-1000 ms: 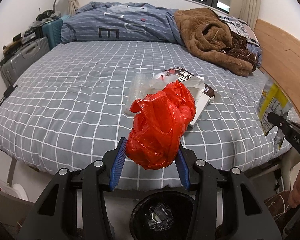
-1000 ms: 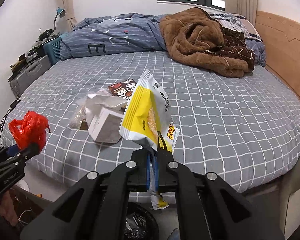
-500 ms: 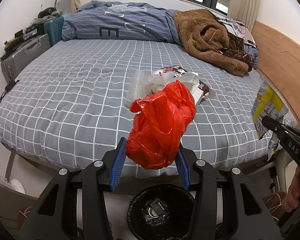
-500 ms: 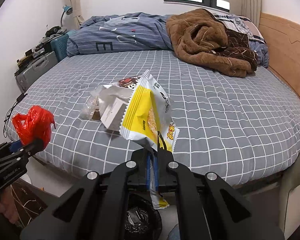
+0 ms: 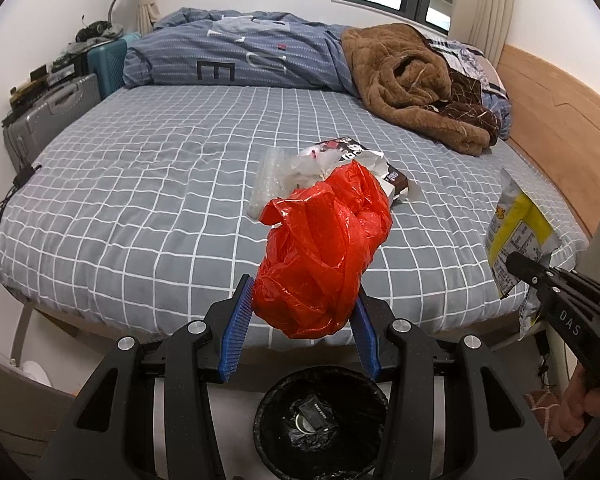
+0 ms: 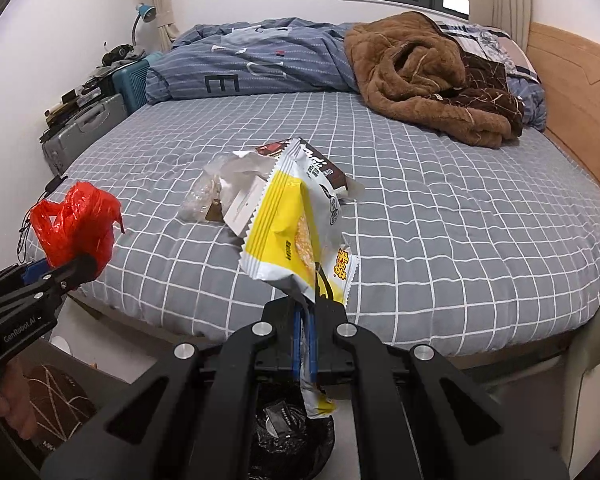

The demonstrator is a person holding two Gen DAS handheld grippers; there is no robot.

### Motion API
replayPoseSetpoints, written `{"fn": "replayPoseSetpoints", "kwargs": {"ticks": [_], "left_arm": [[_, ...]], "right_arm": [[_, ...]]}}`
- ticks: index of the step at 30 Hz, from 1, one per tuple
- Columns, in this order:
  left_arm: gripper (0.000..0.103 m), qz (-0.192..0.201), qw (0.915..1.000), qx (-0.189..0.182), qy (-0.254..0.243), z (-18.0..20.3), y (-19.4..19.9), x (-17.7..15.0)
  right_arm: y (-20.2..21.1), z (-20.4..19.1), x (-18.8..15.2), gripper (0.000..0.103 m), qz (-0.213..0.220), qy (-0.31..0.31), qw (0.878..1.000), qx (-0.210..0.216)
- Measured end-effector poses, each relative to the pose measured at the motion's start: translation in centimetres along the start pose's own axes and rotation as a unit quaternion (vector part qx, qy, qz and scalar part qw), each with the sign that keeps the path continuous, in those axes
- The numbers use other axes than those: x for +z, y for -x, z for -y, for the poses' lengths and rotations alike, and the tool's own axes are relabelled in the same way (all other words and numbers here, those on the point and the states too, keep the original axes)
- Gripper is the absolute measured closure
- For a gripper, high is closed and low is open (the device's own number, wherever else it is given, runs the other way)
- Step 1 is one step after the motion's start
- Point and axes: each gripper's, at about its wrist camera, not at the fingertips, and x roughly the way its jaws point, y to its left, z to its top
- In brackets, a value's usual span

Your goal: Collect trash

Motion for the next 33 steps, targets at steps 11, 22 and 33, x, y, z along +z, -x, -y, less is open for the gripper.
{"fn": "replayPoseSetpoints", "kwargs": {"ticks": [11, 22, 33], "left_arm": [[0.057, -0.021, 0.9997, 0.003, -0.009, 0.8, 0.0, -2.3], [0.057, -0.062, 0.9979, 0.001, -0.016, 1.1, -1.5, -6.5], [0.057, -0.105, 0.9943, 0.013, -0.011, 0.0, -3.8, -10.6]], "right_arm": [[0.7, -0.3, -2.6, 0.101, -0.013, -0.008, 1.0, 0.003], [-1.0, -0.3, -7.3, 0.101, -0.063, -0.021, 0.998, 0.013], [-3.4, -1.9, -11.6, 0.101, -0.108, -0.012, 0.994, 0.018]]}}
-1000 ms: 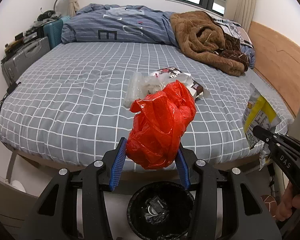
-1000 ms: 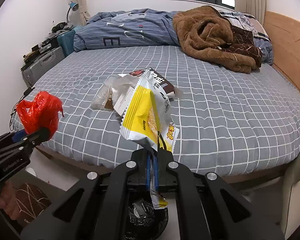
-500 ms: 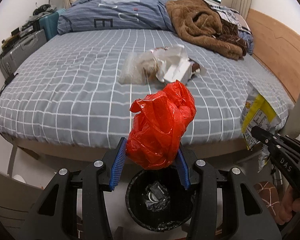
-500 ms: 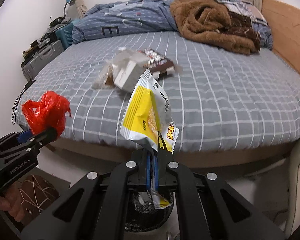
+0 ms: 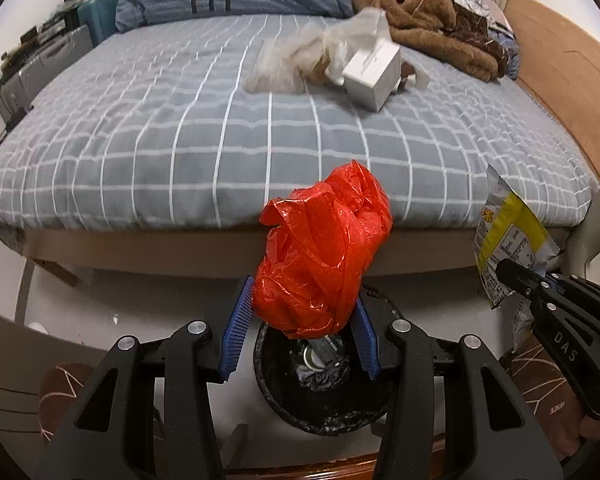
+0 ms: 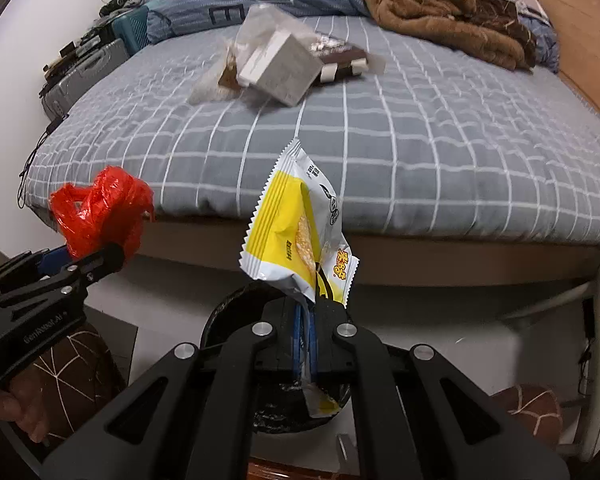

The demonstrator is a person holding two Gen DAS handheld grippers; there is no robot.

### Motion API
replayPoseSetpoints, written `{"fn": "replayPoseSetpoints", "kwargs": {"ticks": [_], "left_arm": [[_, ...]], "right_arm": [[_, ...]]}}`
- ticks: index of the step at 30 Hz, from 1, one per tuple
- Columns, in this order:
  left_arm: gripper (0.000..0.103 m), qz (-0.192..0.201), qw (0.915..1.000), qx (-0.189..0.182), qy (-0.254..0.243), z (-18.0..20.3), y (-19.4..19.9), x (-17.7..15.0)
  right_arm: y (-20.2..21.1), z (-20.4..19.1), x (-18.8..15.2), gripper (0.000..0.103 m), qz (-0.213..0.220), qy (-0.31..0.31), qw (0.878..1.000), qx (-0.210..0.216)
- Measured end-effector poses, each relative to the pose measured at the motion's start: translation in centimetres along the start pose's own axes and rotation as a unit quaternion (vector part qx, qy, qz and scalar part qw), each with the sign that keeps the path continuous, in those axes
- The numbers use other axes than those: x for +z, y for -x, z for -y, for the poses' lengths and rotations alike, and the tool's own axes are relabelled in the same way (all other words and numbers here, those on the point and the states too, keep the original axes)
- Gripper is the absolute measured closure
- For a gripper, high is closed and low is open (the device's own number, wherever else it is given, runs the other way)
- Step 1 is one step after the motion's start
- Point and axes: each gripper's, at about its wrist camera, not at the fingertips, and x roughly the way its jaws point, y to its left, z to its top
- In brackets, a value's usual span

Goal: Collect trash
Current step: 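Lower the left tool with the red bag and right tool with wrapper over the bin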

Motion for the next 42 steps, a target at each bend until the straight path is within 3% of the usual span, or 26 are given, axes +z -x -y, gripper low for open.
{"fn": "replayPoseSetpoints", "kwargs": {"ticks": [27, 42], "left_arm": [[0.057, -0.09, 0.9957, 0.001, 0.022, -3.2, -7.4, -5.1], [0.057, -0.115, 0.9931, 0.014, 0.017, -3.1, -9.8, -6.2]], "right_arm": [[-9.3, -2.4, -4.4, 0.101, -0.111, -0.011, 0.993, 0.036], [-12.9, -3.4, -6.3, 0.097, -0.165, 0.013, 0.985, 0.047]]}}
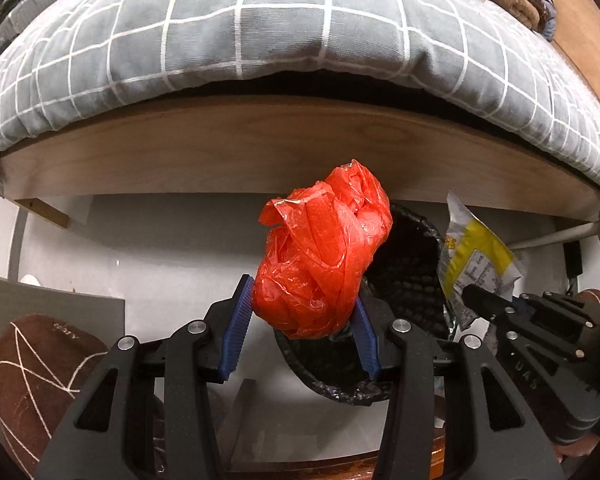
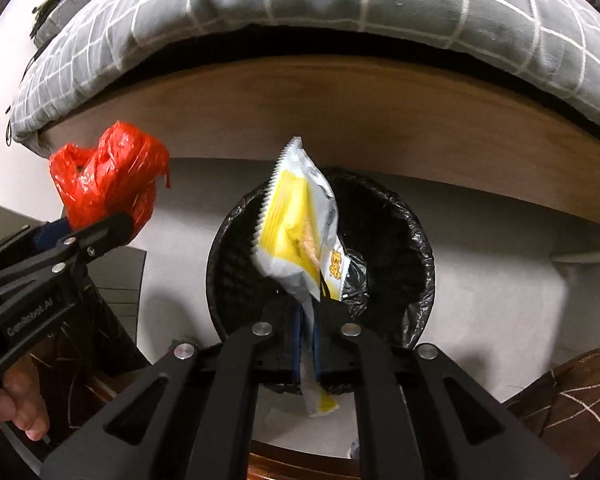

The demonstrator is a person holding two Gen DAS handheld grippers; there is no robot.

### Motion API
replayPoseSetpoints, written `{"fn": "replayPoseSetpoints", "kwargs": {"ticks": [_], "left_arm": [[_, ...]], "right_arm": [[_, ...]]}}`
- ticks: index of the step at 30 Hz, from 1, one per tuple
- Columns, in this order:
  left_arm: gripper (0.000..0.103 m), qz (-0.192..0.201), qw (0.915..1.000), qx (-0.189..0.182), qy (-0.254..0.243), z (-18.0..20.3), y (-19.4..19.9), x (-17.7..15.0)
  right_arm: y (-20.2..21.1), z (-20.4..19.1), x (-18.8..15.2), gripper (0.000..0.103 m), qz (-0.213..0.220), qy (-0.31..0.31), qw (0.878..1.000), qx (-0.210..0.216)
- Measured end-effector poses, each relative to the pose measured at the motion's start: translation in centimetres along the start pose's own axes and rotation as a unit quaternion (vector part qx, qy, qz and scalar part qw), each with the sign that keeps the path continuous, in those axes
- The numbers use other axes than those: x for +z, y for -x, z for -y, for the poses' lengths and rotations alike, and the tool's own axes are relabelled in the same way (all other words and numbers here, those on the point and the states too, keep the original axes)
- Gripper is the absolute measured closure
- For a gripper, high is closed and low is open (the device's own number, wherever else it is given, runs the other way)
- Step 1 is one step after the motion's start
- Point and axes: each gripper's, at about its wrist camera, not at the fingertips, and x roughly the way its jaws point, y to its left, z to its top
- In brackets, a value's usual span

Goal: Collect trash
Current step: 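Lower the left tool with the red bag and right tool with wrapper over the bin, then open the right tool over the bin while the left tool releases the red bag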

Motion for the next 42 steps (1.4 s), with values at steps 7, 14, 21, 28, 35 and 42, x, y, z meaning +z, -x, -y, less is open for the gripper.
{"fn": "replayPoseSetpoints", "kwargs": {"ticks": [7, 14, 21, 28, 35, 42], "left_arm": [[0.057, -0.006, 1.0, 0.003, -0.007, 0.1, -0.1, 0.2], [0.057, -0.014, 0.9999, 0.003, -0.002, 0.2, -0.7, 0.1], [0.057, -0.011, 0.9999, -0.013, -0.002, 1.0, 0.3, 0.4], [0.057, -0.006, 0.9995, -0.029, -0.009, 2.9, 1.3, 0.9], [0.057, -0.003, 0.9993, -0.031, -0.022, 5.0, 1.5, 1.0], [0.057, -0.01, 0.9987, -0.035, -0.035, 6.3, 0.9, 1.4]], "right_arm": [[0.0, -0.2, 0.0, 0.064, 0.006, 0.004, 1.0, -0.006], [0.9, 0.0, 0.0, 0.031, 0.026, 0.003, 0.999, -0.025], [4.2, 2.0, 0.4, 0.012, 0.065, -0.015, 0.997, -0.047], [6.8, 5.0, 0.5, 0.008, 0.09, -0.037, 0.992, -0.082], [8.5, 7.1, 0.4, 0.008, 0.113, -0.045, 0.987, -0.104], [8.4, 8.5, 0.0, 0.008, 0.112, -0.066, 0.987, -0.097]]}}
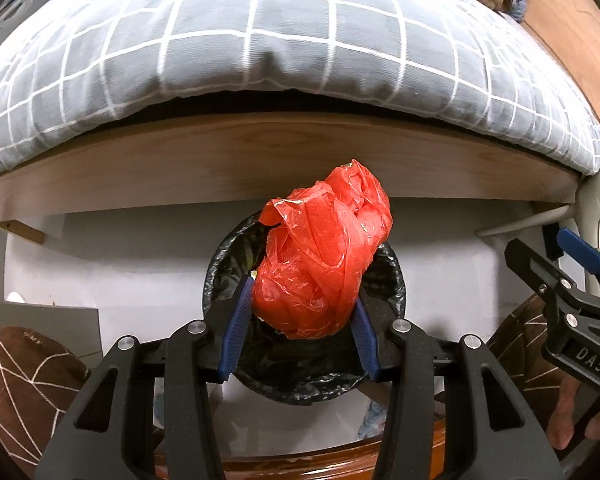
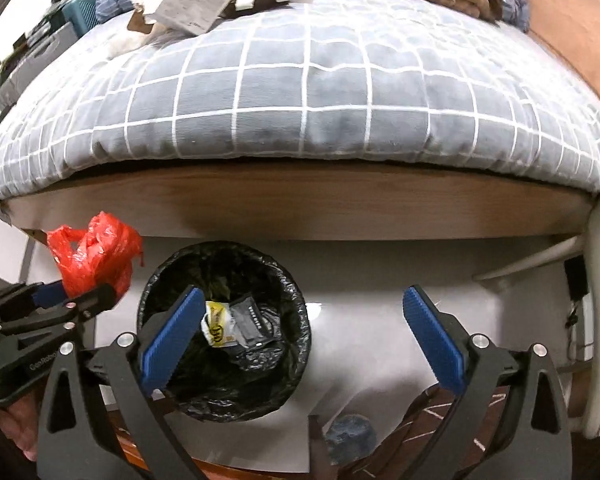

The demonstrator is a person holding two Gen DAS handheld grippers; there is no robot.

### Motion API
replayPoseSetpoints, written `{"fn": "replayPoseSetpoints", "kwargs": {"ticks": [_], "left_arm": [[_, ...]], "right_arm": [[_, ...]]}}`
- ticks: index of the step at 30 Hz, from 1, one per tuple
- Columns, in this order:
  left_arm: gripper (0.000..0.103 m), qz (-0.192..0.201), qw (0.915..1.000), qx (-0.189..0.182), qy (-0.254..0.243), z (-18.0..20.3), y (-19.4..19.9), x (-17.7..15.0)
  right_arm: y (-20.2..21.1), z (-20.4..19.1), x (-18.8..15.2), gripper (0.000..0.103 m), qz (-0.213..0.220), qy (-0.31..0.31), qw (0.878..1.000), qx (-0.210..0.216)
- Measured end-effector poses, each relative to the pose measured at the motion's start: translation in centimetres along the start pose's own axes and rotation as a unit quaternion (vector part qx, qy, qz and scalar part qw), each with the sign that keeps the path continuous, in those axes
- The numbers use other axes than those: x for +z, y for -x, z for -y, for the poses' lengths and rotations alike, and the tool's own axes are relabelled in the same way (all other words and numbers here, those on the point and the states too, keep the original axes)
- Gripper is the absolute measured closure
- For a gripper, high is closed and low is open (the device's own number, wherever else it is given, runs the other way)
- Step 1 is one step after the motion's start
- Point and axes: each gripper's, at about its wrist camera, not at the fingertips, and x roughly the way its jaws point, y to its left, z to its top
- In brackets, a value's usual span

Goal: Collect trash
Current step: 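Open the right tool over the bin while the left tool releases the red bag, then raise both open tools from the bin back toward the bed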

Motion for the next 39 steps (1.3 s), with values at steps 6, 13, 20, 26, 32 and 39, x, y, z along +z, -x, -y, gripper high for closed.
{"fn": "replayPoseSetpoints", "kwargs": {"ticks": [6, 13, 20, 26, 32, 39], "left_arm": [[0.057, -0.009, 1.0, 0.001, -0.004, 1.0, -0.9, 0.1], [0.054, -0.012, 0.9999, 0.001, -0.012, 1.5, -1.9, -0.4], [0.045, 0.001, 0.9998, 0.006, -0.017, 1.9, -1.6, -0.5], [0.034, 0.005, 0.9999, 0.004, -0.015, 1.7, -1.2, -0.4], [0.016, 0.026, 0.9996, 0.012, -0.006, 0.5, 0.0, -0.2], [0.006, 0.047, 0.9987, 0.014, 0.008, -1.2, 1.7, 0.2]], "right_arm": [[-1.0, 1.1, -0.1, 0.008, -0.013, -0.031, 0.999, 0.012], [-0.9, 0.9, -0.1, 0.008, -0.006, -0.029, 1.0, 0.005], [-1.1, 0.6, 0.0, 0.008, -0.006, -0.021, 1.0, 0.002], [-1.4, 0.6, 0.0, 0.008, -0.009, -0.022, 1.0, 0.0], [-1.4, 0.4, 0.3, 0.008, -0.001, -0.013, 1.0, 0.001], [-0.4, -0.4, 1.0, 0.008, 0.017, 0.006, 1.0, -0.013]]}}
